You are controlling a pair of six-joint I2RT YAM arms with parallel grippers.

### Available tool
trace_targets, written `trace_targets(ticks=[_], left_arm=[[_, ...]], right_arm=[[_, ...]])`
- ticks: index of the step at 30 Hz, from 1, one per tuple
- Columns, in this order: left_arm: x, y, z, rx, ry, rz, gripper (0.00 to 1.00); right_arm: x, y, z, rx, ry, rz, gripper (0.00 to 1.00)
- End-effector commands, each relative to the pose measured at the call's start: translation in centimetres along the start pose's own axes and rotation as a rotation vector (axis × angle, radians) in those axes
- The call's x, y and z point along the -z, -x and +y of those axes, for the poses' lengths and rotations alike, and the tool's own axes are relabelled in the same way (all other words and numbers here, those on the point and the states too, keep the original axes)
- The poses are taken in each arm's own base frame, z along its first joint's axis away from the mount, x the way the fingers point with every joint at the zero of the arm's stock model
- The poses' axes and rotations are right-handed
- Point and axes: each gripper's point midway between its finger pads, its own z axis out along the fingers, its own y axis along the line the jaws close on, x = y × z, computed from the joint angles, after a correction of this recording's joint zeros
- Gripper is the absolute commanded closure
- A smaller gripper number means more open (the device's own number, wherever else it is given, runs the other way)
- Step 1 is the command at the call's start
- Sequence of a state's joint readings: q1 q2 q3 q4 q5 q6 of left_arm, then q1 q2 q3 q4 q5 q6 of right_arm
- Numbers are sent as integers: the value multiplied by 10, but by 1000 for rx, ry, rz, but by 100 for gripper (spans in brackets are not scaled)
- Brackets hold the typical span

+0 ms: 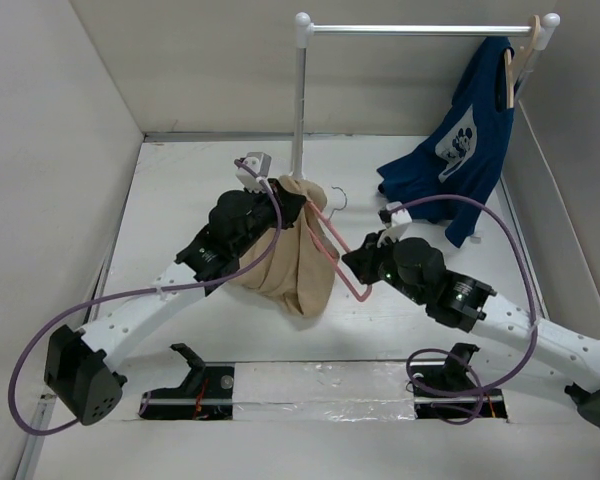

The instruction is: Place the t-shirt on the hanger

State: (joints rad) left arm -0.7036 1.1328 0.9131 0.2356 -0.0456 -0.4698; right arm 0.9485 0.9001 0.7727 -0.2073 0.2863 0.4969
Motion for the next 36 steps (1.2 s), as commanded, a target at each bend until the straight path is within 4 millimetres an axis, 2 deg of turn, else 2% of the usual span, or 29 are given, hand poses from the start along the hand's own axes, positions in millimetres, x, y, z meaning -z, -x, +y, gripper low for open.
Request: trace_targets(ticks=[1,2,3,6,8,11,12,13,16,18,21,23,26,28,31,33,35,36], left_arm=[[23,37,-41,18,-162,-79,100],[25,40,-46,22,-183,-84,100],[28,41,-50,20,-202,-77,100],[37,52,-57,29,-218,-93,100],[49,64,-57,35,-211,-134,100],[65,95,-34,34,-57,-250,100],[70,100,-30,40,-34,-274,100],[76,109,-29,41,-23,-302,100],[91,124,-37,35,-50,-346,100],[88,116,-50,28,-125,-301,100],[75,80,-58,46,-212,-188,100],[62,48,-49,50,-208,-109,100],[57,23,-50,66,-255,-44,100],[58,18,-55,66,-291,-19,100],[63,21,-62,66,-327,-30,100],[69,24,-73,28,-390,-35,100],[73,34,-77,-59,-404,-61,87],[71,38,-70,-79,-363,-78,79]], right_arm=[[-16,53,35,-59,107,-192,100],[-25,45,43,-58,116,-169,100],[-27,47,47,-62,121,-180,100],[-37,55,46,-74,68,-229,100],[-35,62,42,-70,19,-261,100],[-9,73,57,-61,42,-293,100],[-8,67,58,-42,37,-273,100],[2,68,58,-40,36,-280,100],[18,39,49,-45,5,-219,100],[28,27,34,-49,-48,-202,100],[45,35,9,-111,-115,-281,100],[49,48,4,-118,-114,-337,100],[47,64,4,-104,-138,-384,100],[46,77,9,-102,-152,-411,100],[48,101,21,-91,-125,-478,100],[49,105,30,-55,-83,-482,100],[50,107,37,-38,-43,-486,100],[51,107,37,-37,-34,-484,100]])
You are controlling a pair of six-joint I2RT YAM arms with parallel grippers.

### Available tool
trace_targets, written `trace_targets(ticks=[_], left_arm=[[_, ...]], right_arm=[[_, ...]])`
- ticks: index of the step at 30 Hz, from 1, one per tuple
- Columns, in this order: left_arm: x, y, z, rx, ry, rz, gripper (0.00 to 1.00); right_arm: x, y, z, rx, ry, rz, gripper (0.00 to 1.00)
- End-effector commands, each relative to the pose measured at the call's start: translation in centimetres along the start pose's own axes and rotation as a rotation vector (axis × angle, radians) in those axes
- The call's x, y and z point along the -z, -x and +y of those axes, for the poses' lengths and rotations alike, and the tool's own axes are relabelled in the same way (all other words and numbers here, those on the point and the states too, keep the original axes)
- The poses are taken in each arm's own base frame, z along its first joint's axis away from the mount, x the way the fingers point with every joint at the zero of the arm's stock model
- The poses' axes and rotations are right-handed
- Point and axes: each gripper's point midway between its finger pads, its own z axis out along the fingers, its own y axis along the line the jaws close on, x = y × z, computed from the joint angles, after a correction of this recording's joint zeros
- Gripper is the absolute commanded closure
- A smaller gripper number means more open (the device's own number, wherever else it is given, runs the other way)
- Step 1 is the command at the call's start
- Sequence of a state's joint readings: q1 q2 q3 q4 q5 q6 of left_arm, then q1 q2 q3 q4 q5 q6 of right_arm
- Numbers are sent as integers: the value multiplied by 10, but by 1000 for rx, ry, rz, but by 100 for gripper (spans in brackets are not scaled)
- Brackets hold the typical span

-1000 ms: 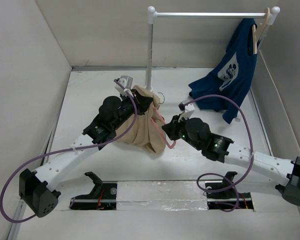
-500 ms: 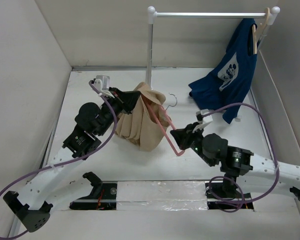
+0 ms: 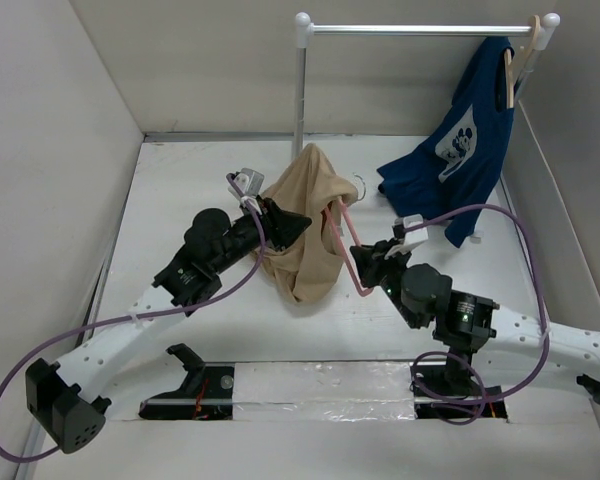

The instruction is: Place the t-shirt on the hanger

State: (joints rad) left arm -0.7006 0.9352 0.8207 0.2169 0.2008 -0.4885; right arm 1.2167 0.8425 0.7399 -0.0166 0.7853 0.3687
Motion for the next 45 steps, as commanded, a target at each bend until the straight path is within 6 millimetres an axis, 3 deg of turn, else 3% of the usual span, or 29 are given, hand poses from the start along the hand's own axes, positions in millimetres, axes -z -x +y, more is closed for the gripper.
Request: trace_targets(ticks=[1,2,4,5,6,14,19,21,24,26,28,29,31,32,36,37,39,40,41,45], left_arm=[[13,51,-30,-130,-76,-147,69],[18,59,-27,-148,-54,-186,48],[22,77,-15,-134,25,-283,34],[25,83,-15,-105,34,-317,30],[27,96,-8,-88,75,-388,30],[-12,108,28,-101,200,-398,30],[-35,113,15,-237,99,-397,30],[-52,106,13,-272,60,-349,32],[-59,109,7,-297,26,-359,33],[-66,111,7,-308,24,-356,38],[-71,111,2,-332,-6,-340,49],[-74,109,3,-331,-8,-333,74],[-73,109,6,-311,11,-334,96],[-69,110,5,-303,12,-340,100],[-52,98,-3,-262,-12,-336,100],[-50,84,0,-244,-5,-314,100],[-37,76,-10,-214,-40,-303,100],[-34,58,-4,-190,-46,-269,100],[-24,59,-10,-146,-67,-281,100],[-17,30,-10,-90,-106,-197,100]], right_arm=[[11,75,15,-129,68,-184,100],[14,74,17,-124,88,-174,100],[21,75,15,-116,110,-163,100],[29,85,14,-129,137,-176,100],[34,89,14,-129,150,-176,100],[63,103,0,-105,216,-148,100],[71,112,-3,-113,241,-164,100],[71,113,0,-107,251,-164,100],[71,115,0,-102,253,-160,100],[71,116,1,-106,257,-167,100],[72,116,1,-103,258,-168,100],[72,118,0,-105,252,-171,100],[72,120,-2,-110,243,-178,100],[72,122,-4,-113,233,-187,100],[72,136,-18,-130,161,-247,100],[74,146,-20,-147,151,-285,100],[75,162,-27,-127,112,-339,100],[74,170,-26,-120,103,-358,100],[80,192,-25,-110,104,-408,100],[69,217,-8,-54,94,-435,100]])
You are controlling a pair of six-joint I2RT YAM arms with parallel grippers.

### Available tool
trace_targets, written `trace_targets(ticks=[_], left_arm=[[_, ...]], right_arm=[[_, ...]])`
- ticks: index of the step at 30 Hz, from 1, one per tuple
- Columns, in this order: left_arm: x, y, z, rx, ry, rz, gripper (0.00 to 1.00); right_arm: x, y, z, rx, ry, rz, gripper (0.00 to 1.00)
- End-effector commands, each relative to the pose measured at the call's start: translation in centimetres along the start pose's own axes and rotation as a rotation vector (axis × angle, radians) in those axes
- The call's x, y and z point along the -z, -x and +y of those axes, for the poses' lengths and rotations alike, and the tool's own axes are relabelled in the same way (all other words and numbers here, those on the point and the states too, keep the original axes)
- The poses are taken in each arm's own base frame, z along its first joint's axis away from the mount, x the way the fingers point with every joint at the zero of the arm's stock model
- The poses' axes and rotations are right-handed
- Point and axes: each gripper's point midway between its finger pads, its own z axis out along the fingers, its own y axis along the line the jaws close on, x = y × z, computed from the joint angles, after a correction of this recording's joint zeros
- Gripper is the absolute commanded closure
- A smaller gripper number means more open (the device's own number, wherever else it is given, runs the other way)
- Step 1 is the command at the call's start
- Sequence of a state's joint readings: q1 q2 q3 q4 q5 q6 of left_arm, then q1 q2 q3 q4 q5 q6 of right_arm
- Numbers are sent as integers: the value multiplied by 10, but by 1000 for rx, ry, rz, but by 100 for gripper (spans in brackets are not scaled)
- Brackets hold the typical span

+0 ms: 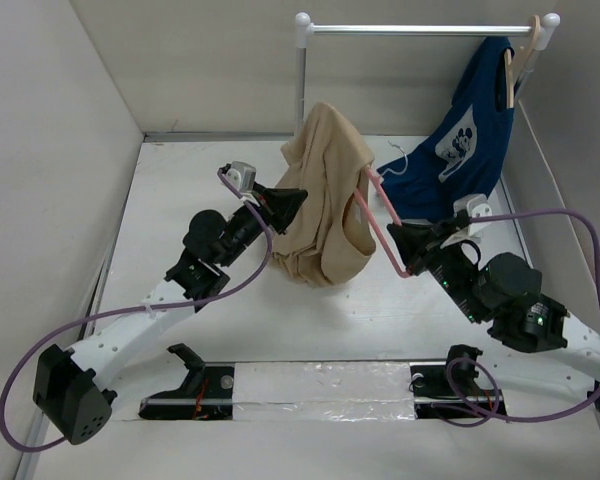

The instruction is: Place the t-shirt on the hanger

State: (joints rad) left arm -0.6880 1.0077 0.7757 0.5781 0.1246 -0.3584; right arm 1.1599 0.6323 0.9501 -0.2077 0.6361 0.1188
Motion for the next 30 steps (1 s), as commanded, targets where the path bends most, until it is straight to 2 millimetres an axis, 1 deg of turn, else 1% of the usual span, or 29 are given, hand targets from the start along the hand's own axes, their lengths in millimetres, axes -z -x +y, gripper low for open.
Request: trace_targets(ticks=[1,2,3,5,6,8,9,10,12,13,14,15,16,17,18,19,20,21,22,23,24,25,26,27,28,29,30], left_arm=[[9,-22,-13,86,-69,73,100],[11,-28,-13,95,-75,87,100],[13,-35,-16,111,-98,104,100],[15,-43,-17,128,-111,123,100],[16,-46,-21,135,-136,128,100],[17,-58,-21,163,-149,161,100],[18,-63,-22,165,-161,180,100],[18,-66,-22,170,-157,190,100],[20,-65,-22,170,-157,187,100],[21,-65,-22,171,-154,190,100],[21,-63,-22,166,-153,189,100],[23,-66,-22,166,-152,207,100],[24,-65,-23,165,-157,211,100],[24,-66,-29,162,-175,216,100],[25,-72,-37,155,-186,238,100],[22,-66,-45,139,-192,233,100],[20,-72,-50,120,-187,253,100],[20,-81,-44,68,-133,289,100],[19,-80,-62,50,-154,298,100],[19,-81,-63,38,-135,306,100],[19,-81,-58,26,-90,306,100],[19,-75,-57,28,-78,293,100],[19,-61,-52,34,-29,258,100],[19,-51,-47,30,11,227,100],[20,-42,-44,30,36,199,100],[22,-26,-43,27,56,154,87],[22,-14,-35,21,106,112,77]], right_arm=[[-1,109,-4,-124,-64,-295,100],[-7,106,0,-118,-62,-288,100],[-7,110,1,-135,-60,-309,100],[-14,106,4,-138,-64,-311,100],[-19,102,6,-136,-72,-308,100],[-28,102,2,-141,-104,-329,100],[-33,99,2,-135,-109,-331,100],[-42,98,-2,-140,-128,-343,100],[-45,100,3,-167,-96,-368,100],[-43,108,4,-187,-86,-407,100],[-43,107,5,-189,-80,-418,100],[-43,108,3,-184,-83,-435,100],[-43,114,3,-200,-80,-470,100],[-51,107,1,-187,-98,-468,100],[-55,105,3,-184,-93,-470,100],[-57,108,2,-200,-96,-502,100],[-61,103,4,-199,-96,-506,100],[-64,92,3,-194,-96,-505,100],[-63,95,1,-216,-106,-532,100],[-63,93,1,-213,-106,-528,100],[-64,89,-4,-215,-133,-519,100],[-63,87,-5,-209,-135,-510,100],[-60,82,-3,-190,-112,-482,100],[-57,86,-3,-199,-104,-493,100],[-57,79,-3,-185,-104,-460,100],[-55,76,-4,-184,-103,-446,100],[-53,76,-3,-187,-89,-437,100]])
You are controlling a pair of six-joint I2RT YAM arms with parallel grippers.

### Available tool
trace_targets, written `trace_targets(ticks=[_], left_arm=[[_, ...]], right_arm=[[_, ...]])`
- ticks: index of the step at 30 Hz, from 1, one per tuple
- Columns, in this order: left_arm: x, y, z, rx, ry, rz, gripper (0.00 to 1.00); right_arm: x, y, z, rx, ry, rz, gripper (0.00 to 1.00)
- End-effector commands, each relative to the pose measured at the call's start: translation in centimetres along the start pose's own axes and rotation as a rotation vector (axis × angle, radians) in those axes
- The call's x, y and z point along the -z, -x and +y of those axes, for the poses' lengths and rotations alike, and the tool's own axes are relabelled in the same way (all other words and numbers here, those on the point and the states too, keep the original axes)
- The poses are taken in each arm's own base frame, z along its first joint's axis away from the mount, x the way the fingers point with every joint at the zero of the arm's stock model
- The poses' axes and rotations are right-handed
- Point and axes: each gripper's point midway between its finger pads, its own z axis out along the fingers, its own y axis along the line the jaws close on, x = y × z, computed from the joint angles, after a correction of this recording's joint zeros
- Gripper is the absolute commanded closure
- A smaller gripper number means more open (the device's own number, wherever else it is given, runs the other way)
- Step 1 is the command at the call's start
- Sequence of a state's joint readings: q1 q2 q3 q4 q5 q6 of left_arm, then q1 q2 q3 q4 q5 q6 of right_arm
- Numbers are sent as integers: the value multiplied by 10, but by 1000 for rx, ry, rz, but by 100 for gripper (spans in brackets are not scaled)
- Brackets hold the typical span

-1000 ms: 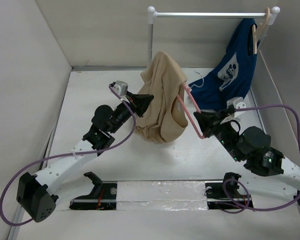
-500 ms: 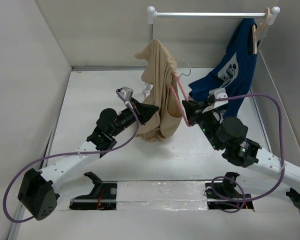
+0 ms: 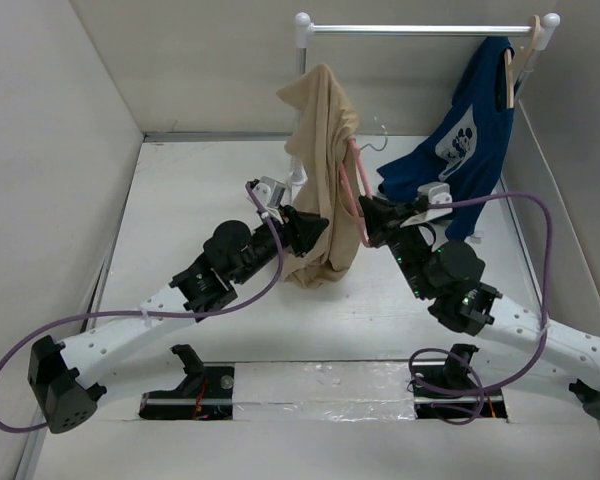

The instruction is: Place the t-shirt on the hanger

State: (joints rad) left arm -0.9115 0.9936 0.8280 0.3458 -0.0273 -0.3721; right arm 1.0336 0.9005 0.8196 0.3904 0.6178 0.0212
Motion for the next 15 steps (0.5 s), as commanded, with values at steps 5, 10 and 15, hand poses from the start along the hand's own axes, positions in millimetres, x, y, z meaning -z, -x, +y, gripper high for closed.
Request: trace_targets(ticks=[5,10,15], left_arm=[[9,71,19,-48,232,-150,54],[-8,99,-5,-77,147,-206,52],[-30,125,-25,-150,87,-240,45]], right_arm=[[21,81,-12,-181,9,-171,100],[25,72,-5,-180,54,-112,100],[25,67,6,-182,108,-67,100]])
